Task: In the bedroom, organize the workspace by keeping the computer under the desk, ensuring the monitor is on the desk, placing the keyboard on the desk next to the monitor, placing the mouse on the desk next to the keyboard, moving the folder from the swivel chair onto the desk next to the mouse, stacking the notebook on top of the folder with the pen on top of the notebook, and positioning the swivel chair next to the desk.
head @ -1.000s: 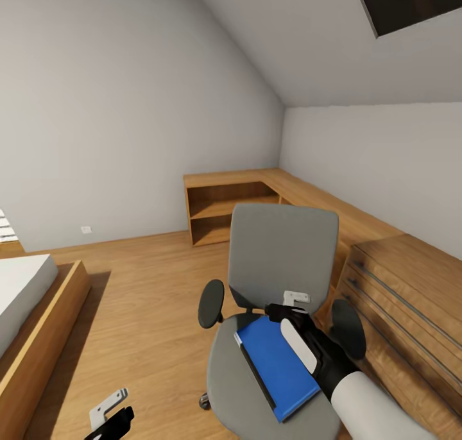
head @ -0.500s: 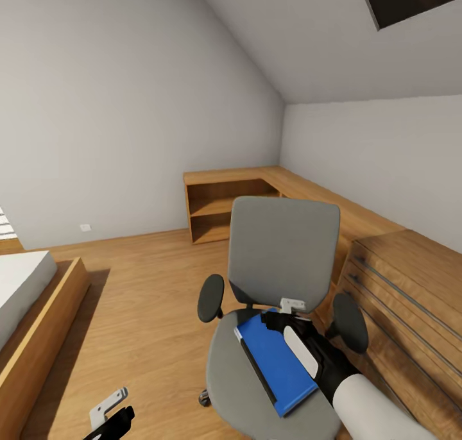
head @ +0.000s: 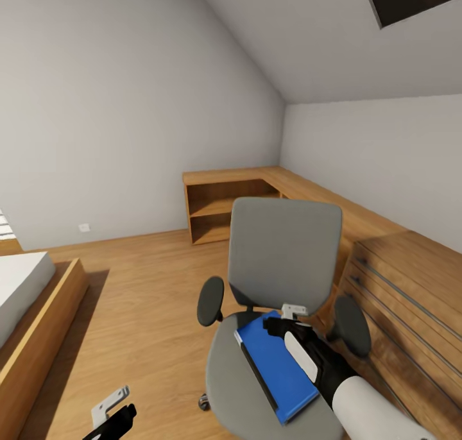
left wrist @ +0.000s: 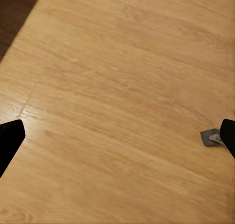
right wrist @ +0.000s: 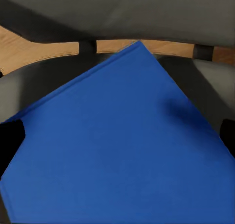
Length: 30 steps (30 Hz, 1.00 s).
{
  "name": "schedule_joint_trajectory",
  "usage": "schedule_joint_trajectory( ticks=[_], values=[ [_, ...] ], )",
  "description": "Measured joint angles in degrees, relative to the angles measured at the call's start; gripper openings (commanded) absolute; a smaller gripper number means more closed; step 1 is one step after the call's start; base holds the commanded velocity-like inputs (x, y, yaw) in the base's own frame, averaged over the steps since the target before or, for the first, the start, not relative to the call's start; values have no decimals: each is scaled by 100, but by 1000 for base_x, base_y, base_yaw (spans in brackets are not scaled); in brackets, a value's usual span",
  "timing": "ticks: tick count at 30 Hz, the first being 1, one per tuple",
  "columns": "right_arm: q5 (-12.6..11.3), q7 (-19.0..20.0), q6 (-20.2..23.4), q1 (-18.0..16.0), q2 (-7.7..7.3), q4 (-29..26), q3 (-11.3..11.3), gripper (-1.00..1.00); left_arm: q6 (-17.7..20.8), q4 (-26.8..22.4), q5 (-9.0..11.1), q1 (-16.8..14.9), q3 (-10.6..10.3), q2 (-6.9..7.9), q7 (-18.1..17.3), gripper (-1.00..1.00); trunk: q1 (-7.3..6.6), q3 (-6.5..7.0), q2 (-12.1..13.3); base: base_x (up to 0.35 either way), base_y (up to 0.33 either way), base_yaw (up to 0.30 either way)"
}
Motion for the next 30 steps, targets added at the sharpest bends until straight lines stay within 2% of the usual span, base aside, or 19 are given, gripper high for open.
schedule_joint_trajectory(
  ticks=[6, 10, 14, 17, 25, 30],
  values=[
    [7, -7, -58, -1, 5, 88, 3, 100, -5, 0, -2, 0, 3, 4, -71, 100, 0, 0, 0, 146, 0, 0],
    [1, -9, -258, -11, 12, 444, -2, 100, 2, 0, -3, 0, 14, 4, -74, 100, 2, 0, 0, 30, 0, 0],
    [-4, -9, -330, -17, 14, 566, -4, 100, 3, 0, 3, 0, 78, 3, -75, 100, 2, 0, 0, 7, 0, 0],
    [-5, -10, -587, -18, 7, 610, -4, 100, 3, -8, 6, 0, 146, 3, -74, 100, 68, -53, -119, 0, 0, 0],
    [-19, -11, -1257, -19, -5, 619, -18, 100, 3, 0, 7, 0, 149, -5, -75, 100, 243, -197, -440, 0, 0, 0],
    [-29, -11, -1392, -19, -7, 599, -28, 100, 3, 0, 7, 0, 149, -6, -75, 100, 353, -287, -640, 0, 0, 0]
  ],
)
